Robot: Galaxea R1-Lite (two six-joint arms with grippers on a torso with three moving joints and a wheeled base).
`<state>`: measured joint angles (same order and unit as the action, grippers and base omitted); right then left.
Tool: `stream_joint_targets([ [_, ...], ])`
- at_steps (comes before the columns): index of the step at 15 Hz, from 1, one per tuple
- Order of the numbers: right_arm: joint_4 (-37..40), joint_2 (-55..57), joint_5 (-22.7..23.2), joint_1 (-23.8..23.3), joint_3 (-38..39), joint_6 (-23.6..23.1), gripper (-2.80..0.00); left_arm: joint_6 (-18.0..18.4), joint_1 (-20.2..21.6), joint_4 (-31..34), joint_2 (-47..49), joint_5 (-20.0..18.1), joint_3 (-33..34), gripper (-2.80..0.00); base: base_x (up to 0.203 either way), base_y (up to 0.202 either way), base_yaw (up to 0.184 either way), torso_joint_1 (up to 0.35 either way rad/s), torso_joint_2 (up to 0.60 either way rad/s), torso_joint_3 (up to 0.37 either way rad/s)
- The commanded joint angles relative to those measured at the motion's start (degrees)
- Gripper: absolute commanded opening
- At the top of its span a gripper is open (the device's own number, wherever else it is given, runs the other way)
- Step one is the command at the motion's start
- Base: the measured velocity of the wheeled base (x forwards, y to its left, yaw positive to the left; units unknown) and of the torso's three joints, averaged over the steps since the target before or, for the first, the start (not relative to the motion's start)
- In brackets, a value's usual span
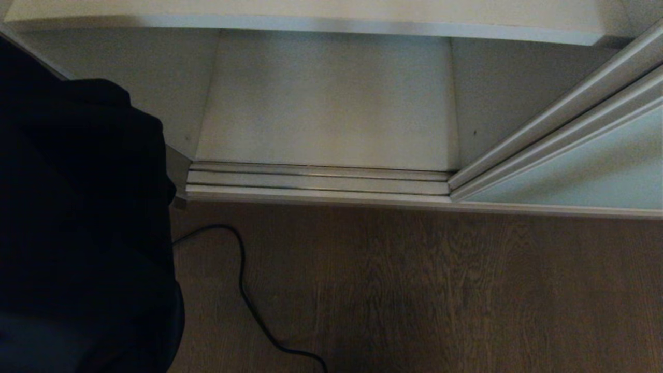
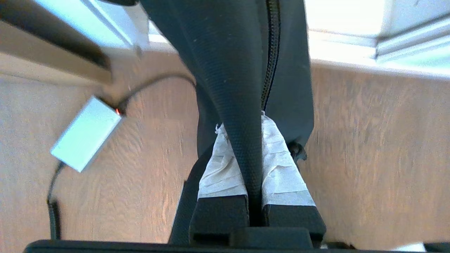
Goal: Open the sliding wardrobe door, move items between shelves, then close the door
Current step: Place the bag on the higher shelf
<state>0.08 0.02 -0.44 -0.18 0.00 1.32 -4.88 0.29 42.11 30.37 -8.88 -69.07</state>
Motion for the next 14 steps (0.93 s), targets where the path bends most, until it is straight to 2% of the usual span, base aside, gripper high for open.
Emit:
stream_joint_targets([
  [1, 0.01, -0.11, 0.0, 0.01, 0.0, 0.0, -2.8, 0.05, 0.06, 0.17, 1.1, -0.26, -0.54, -2.8, 0.0, 0.0, 0.0, -0.002, 0.0, 0.209],
  [14, 0.01, -0.11, 0.0, 0.01, 0.0, 0.0, -2.8, 1.8, 0.06, 0.34, 1.06, -1.18, -2.38, -2.8, 0.0, 0.0, 0.0, 0.001, 0.0, 0.204],
])
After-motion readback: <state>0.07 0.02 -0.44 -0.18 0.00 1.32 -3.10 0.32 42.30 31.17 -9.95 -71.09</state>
